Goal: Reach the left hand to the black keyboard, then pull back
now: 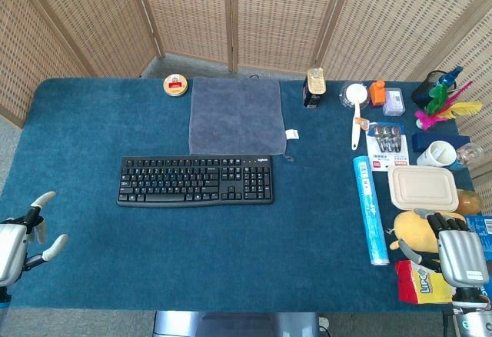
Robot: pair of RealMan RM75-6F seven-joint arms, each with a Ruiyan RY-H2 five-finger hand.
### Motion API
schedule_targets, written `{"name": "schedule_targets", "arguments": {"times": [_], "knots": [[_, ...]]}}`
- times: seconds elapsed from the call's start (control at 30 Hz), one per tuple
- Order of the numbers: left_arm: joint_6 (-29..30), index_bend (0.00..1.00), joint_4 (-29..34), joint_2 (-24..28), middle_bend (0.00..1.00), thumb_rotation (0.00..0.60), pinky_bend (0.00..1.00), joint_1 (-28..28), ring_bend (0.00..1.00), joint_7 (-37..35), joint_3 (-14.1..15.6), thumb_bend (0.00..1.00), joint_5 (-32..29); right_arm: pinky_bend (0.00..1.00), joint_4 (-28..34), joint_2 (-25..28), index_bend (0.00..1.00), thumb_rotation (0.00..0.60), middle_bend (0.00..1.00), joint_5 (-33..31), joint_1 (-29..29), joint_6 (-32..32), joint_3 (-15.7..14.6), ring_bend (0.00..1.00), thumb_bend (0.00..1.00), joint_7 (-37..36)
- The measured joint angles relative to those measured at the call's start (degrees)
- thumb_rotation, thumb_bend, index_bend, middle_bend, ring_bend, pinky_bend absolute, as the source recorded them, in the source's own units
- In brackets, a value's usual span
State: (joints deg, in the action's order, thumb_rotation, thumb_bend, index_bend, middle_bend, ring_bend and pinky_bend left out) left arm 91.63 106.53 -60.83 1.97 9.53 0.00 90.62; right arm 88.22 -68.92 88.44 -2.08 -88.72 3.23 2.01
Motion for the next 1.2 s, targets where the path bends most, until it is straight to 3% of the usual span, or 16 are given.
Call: {"name": "schedule_targets", "arguments": {"times": [0.5,0.6,0.63,0.7,0.93,1.2], "knots": [[-0.68,0.17,0.26,0.91,0.71,0.0,0.66,0.45,0.68,0.28,-0.75,0.15,0.33,0.34,0.11,-0.05,0.27,0.0,0.37,0.36,0.3,-0.52,-0.25,0.38,0.26,-0.33],[-0.87,0.21,0.51,1.43,0.86,0.0,0.73,0.87,0.81,1.07,-1.22,0.15,0.42,0.34,0.13,-0.01,0.27,0.0,0.37,0.3,0.46,-0.65,-0.29,0.38,0.26,-0.49],[-1.26,0.22,0.6,1.65,0.93,0.0,0.78,1.17,0.89,1.62,-1.38,0.15,0.42,0.34,0.14,0.03,0.27,0.0,0.37,0.31,0.49,-0.63,-0.34,0.38,0.26,-0.49],[-2.15,0.23,0.79,2.02,1.0,0.0,0.86,1.79,0.98,2.69,-1.6,0.15,0.46,0.35,0.19,0.15,0.27,0.0,0.37,0.39,0.5,-0.58,-0.41,0.38,0.26,-0.51],[-10.09,0.23,2.63,3.83,1.0,0.0,0.99,5.71,1.0,8.55,-2.23,0.15,-1.28,0.36,0.39,0.53,0.27,0.0,0.37,0.43,0.61,-0.61,-0.48,0.41,0.26,-0.82],[-21.99,0.23,3.86,4.16,1.0,0.0,1.0,12.3,1.0,13.66,-3.95,0.15,-10.17,0.36,0.14,0.46,0.27,0.0,0.37,-0.27,0.99,-0.67,-0.4,0.41,0.26,-1.19]]}}
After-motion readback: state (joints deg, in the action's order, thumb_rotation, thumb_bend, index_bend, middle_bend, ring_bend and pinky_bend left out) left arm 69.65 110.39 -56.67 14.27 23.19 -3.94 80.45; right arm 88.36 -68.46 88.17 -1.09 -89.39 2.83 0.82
